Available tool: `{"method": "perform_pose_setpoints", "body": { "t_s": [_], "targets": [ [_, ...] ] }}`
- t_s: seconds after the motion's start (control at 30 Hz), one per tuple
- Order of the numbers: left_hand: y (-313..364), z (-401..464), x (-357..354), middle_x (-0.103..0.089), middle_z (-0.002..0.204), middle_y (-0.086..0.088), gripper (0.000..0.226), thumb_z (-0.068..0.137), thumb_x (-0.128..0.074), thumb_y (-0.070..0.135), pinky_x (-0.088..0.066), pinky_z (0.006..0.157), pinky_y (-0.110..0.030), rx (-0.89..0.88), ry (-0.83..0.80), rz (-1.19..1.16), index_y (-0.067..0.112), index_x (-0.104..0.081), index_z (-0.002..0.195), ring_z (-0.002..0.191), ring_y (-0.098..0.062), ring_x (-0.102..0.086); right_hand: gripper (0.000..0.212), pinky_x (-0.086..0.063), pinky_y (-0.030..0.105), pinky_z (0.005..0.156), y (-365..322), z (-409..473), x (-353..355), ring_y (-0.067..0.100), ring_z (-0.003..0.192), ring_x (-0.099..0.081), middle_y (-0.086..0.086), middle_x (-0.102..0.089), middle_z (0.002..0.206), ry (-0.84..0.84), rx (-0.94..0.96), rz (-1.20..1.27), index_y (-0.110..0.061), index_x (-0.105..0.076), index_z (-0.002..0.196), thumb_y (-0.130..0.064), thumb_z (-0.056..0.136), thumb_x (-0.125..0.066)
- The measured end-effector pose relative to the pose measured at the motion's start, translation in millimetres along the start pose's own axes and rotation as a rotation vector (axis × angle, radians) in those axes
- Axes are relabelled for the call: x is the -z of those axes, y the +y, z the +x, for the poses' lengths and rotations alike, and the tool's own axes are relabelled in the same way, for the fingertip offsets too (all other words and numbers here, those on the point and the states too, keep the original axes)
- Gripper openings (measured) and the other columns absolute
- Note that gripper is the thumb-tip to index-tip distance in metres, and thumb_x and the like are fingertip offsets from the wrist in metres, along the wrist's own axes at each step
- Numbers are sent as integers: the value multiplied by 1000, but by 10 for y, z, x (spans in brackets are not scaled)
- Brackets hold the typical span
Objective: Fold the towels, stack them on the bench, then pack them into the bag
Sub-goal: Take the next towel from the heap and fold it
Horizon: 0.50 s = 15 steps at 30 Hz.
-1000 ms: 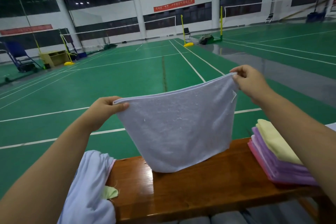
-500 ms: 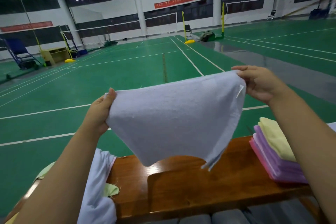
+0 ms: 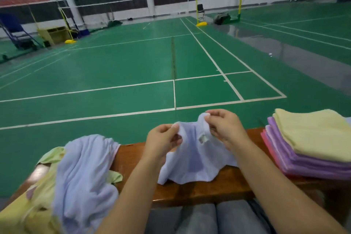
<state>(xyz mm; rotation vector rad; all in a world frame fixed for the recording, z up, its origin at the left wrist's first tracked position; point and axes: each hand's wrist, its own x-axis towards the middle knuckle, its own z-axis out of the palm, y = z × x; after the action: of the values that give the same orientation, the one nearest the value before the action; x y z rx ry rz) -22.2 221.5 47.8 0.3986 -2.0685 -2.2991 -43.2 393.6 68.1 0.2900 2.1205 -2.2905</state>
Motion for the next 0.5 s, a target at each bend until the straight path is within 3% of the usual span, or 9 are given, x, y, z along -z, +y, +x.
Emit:
{"method": "perform_pose_setpoints", "body": {
  "t_s": [0.13,0.2,0.33,0.5],
  "targets": [
    [-192,-270,-200,-73,72,-7,16,91,-64,18,-58,70,-30,-101,4,171,11,-73,79,70,-20,-69,11,-54,26,76,233,-316,-145,7,83,-63,-6,-68,89,-11,233,-357,-17,-65,101,-15,90,-62],
    [-236,-360,-234,-74,72,-4,19,91,-64,18,-57,71,-29,-136,1,210,19,-73,74,72,-16,-70,9,-53,24,78,311,-426,-137,5,87,-63,-12,-66,87,-27,282,-389,-23,-63,98,-17,91,-61],
    [-284,-483,-267,-74,75,-2,19,92,-61,13,-57,72,-25,-171,-49,262,18,-76,80,72,-10,-69,14,-54,29,86,408,-506,-81,12,95,-64,-2,-70,98,-59,305,-474,-21,-64,105,-17,92,-61],
    [-347,-509,-294,-75,79,-4,16,93,-61,13,-58,76,-31,-141,-18,225,10,-76,91,78,-15,-71,17,-37,-1,71,486,-578,-18,7,86,-60,0,-70,100,-5,486,-663,-15,-65,109,-19,93,-59]
  ]
}}
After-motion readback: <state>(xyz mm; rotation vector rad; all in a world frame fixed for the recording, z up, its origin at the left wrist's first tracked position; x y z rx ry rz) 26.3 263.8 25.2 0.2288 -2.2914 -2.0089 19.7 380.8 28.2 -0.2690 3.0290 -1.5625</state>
